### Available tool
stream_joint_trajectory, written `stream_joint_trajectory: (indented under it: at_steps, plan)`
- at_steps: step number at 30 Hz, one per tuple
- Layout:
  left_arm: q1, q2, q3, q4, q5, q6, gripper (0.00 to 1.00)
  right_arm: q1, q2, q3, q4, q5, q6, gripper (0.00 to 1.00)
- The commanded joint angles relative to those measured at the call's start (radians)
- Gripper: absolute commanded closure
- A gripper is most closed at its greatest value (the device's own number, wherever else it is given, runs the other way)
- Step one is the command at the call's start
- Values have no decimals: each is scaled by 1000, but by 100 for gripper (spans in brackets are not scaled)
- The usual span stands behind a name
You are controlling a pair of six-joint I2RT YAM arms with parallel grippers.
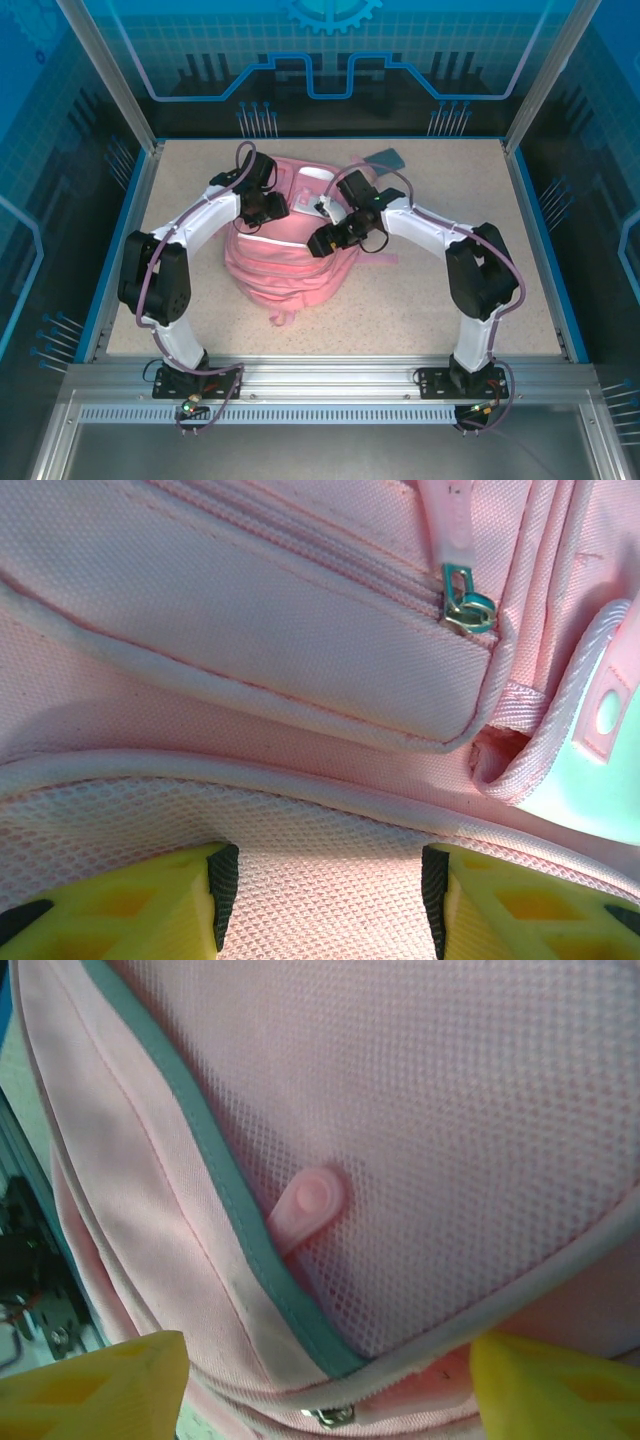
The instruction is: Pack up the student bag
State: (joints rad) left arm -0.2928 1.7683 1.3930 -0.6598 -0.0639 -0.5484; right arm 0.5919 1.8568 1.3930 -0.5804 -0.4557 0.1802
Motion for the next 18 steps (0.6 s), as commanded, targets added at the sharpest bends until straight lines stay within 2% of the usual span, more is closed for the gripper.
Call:
stream_joint_trajectory:
  at_steps: [1,9,14,18]
  plan:
    - [0,37,16,-51,-23,-3,45,36,-55,-35,-63,-2,-55,31]
    - [0,34,51,-49,20,18,45,62,-81,-51,-73,41,-155,39]
    - [0,1,63,5,91,47,50,91,-68,-42,-51,154,-186,49]
    - [0,-20,71,45,140,58,55,93,-94,-67,-12,221,-189,47]
